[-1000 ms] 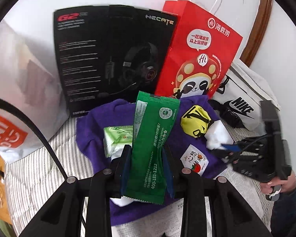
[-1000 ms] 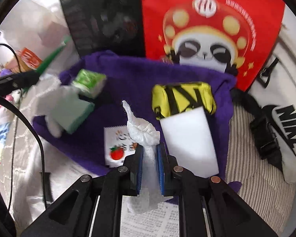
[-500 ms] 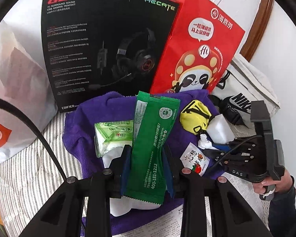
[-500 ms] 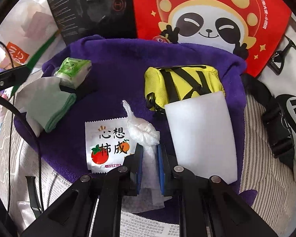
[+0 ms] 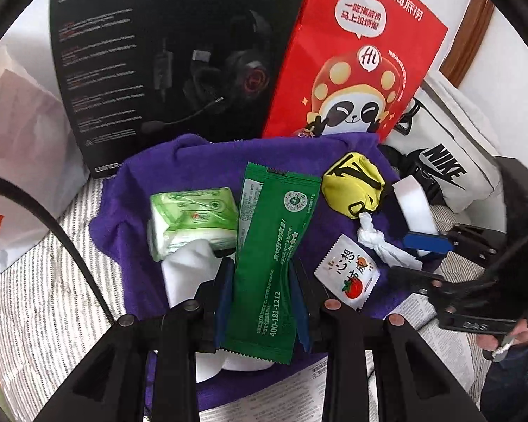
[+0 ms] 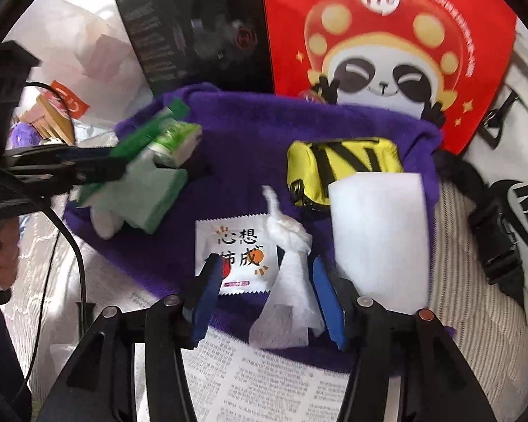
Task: Organize soft objects
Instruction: 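Lower green packet onto towel with left tool while right tool drops tissue there, then move the left tool back over the newspaper to the grey mesh bag, then grasp the grey mesh bag with the left tool and lift it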
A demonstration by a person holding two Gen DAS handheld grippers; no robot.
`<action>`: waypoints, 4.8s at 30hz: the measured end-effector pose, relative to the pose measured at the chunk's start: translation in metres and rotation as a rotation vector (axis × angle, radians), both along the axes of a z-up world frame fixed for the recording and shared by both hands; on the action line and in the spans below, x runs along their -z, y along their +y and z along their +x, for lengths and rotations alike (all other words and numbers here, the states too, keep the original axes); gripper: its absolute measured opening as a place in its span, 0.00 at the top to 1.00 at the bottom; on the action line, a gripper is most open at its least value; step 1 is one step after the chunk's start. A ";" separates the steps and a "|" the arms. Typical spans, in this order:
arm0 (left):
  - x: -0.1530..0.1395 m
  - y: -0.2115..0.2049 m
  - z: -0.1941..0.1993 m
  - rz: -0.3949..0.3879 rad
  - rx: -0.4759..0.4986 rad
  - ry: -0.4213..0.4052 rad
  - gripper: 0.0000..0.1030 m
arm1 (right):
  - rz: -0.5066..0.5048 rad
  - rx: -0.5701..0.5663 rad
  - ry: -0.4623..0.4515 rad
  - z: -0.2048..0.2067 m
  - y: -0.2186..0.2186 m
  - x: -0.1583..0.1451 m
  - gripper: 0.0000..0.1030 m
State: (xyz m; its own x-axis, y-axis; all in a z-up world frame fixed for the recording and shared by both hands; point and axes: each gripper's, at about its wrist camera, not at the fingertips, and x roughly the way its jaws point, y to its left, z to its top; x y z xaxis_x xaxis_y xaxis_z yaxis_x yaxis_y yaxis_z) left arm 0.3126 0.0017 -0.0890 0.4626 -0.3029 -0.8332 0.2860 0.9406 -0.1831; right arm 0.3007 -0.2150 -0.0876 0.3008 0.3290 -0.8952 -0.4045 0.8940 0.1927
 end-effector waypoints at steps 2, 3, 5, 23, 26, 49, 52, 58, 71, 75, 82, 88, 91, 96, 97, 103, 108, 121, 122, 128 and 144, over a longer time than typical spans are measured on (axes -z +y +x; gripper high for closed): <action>0.000 -0.007 0.003 0.016 0.004 0.004 0.71 | 0.009 0.003 -0.014 -0.006 -0.006 -0.009 0.47; 0.000 -0.011 0.005 0.025 0.007 0.008 0.71 | 0.010 0.006 -0.019 -0.008 -0.007 -0.013 0.47; 0.002 -0.016 0.009 0.034 0.009 0.018 0.71 | 0.016 0.015 -0.039 -0.013 -0.014 -0.022 0.44; 0.046 -0.068 0.051 0.151 0.021 0.082 0.67 | 0.159 0.056 -0.245 -0.031 -0.059 -0.029 0.40; 0.047 -0.076 0.049 0.190 0.044 0.073 0.65 | 0.161 0.055 -0.243 -0.036 -0.061 -0.028 0.40; 0.002 -0.054 0.016 0.224 0.012 0.038 0.46 | 0.324 -0.014 -0.053 -0.032 -0.043 -0.014 0.40; -0.007 -0.046 0.011 0.218 0.008 0.026 0.46 | 0.311 -0.008 -0.052 -0.034 -0.041 -0.016 0.40; -0.022 -0.033 -0.019 0.190 0.009 -0.001 0.46 | 0.283 0.035 -0.063 -0.043 -0.044 -0.027 0.40; -0.006 -0.005 -0.120 0.149 -0.015 -0.003 0.46 | 0.160 0.096 -0.114 -0.113 -0.027 -0.057 0.40; 0.005 0.001 -0.156 0.133 0.004 -0.007 0.43 | 0.176 0.104 -0.118 -0.138 -0.021 -0.061 0.40; 0.021 0.005 -0.210 0.043 0.113 -0.039 0.26 | 0.198 0.150 -0.111 -0.172 -0.032 -0.057 0.40; 0.032 -0.006 -0.234 0.088 0.210 -0.073 0.19 | 0.178 0.182 -0.127 -0.188 -0.052 -0.058 0.40; 0.037 -0.012 -0.240 0.121 0.268 -0.079 0.19 | 0.175 0.203 -0.126 -0.191 -0.061 -0.058 0.40; 0.045 -0.022 -0.253 0.177 0.331 -0.084 0.16 | 0.170 0.213 -0.134 -0.195 -0.070 -0.058 0.40; 0.048 -0.023 -0.255 0.190 0.334 -0.089 0.14 | 0.168 0.212 -0.136 -0.196 -0.070 -0.058 0.40; 0.055 -0.021 -0.252 0.229 0.314 -0.112 0.03 | 0.170 0.211 -0.121 -0.195 -0.070 -0.052 0.40; 0.060 -0.022 -0.242 0.213 0.313 -0.098 0.00 | 0.166 0.192 -0.109 -0.195 -0.063 -0.045 0.40; 0.062 -0.027 -0.256 0.197 0.381 -0.106 0.00 | 0.166 0.158 -0.099 -0.196 -0.055 -0.039 0.40; 0.062 -0.026 -0.255 0.189 0.373 -0.101 0.00 | 0.166 0.160 -0.093 -0.194 -0.055 -0.038 0.40; 0.054 -0.028 -0.259 0.164 0.357 -0.123 0.39 | 0.151 0.162 -0.083 -0.194 -0.054 -0.033 0.40; 0.048 0.013 -0.201 0.120 0.148 -0.062 0.86 | 0.115 0.116 -0.066 -0.190 -0.033 -0.026 0.40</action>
State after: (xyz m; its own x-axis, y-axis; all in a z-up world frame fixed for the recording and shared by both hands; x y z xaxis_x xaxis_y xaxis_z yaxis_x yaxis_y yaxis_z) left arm 0.1118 0.0144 -0.1371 0.4719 -0.2719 -0.8387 0.4300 0.9014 -0.0503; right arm 0.1103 -0.2476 -0.0615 0.3999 0.3880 -0.8304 -0.3150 0.9090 0.2731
